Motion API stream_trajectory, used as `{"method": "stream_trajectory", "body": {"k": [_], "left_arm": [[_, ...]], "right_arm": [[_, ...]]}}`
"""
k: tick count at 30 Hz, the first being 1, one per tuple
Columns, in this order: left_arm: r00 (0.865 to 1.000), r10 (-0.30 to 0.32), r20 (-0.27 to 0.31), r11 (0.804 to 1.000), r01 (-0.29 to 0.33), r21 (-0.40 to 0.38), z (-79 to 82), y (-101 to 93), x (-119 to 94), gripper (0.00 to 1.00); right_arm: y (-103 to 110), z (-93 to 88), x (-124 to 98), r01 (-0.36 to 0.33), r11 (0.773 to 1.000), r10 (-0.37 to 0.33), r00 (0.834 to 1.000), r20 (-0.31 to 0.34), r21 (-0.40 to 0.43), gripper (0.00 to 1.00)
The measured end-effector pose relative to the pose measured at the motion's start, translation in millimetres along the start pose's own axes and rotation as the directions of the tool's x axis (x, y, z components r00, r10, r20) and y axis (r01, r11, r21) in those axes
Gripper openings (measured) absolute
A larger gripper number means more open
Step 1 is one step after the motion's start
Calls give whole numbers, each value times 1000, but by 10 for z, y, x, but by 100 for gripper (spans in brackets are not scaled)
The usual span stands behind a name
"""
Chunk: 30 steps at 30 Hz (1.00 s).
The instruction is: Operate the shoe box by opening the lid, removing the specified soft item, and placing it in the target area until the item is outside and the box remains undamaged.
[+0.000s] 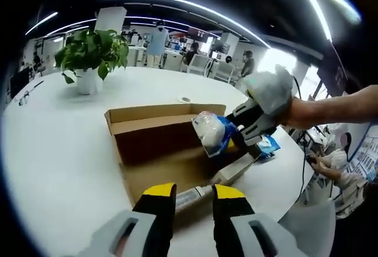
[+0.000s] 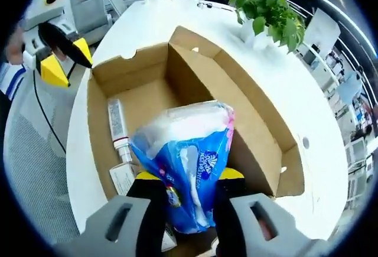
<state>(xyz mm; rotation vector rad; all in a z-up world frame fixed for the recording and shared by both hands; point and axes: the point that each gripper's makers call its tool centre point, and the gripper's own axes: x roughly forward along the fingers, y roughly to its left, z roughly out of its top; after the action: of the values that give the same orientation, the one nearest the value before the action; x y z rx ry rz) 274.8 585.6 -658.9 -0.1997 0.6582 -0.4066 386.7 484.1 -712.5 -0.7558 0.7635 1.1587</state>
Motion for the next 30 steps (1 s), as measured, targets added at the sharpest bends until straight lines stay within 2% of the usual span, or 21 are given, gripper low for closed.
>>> {"method": "stream_trajectory", "body": {"k": [6, 13, 16, 19, 25, 30], "left_arm": [[1000, -11, -2, 1000, 11, 6, -13, -60, -1, 24], [1000, -25, -3, 1000, 25, 4, -20, -121, 12, 24], [1000, -26, -4, 1000, 26, 2, -37, -143, -3, 24], [1000, -26, -6, 1000, 26, 4, -50, -175, -25, 24], [1000, -28, -9, 1000, 28, 12, -42, -218, -48, 24], [999, -34, -11, 999, 34, 24, -24, -236, -28, 24]], "right_arm": [[-86, 150, -193, 30, 999, -32, 998, 58, 22, 25], [-216, 194, -451, 66, 996, -72, 993, 99, 58, 25], [-270, 176, -579, 85, 993, -94, 989, 112, 77, 25], [-305, 155, -713, 85, 988, -102, 986, 135, 130, 25], [-363, 50, -905, 113, 986, -129, 983, 130, 125, 25], [-409, -126, -1081, 144, 982, -158, 981, 113, 125, 25]]}}
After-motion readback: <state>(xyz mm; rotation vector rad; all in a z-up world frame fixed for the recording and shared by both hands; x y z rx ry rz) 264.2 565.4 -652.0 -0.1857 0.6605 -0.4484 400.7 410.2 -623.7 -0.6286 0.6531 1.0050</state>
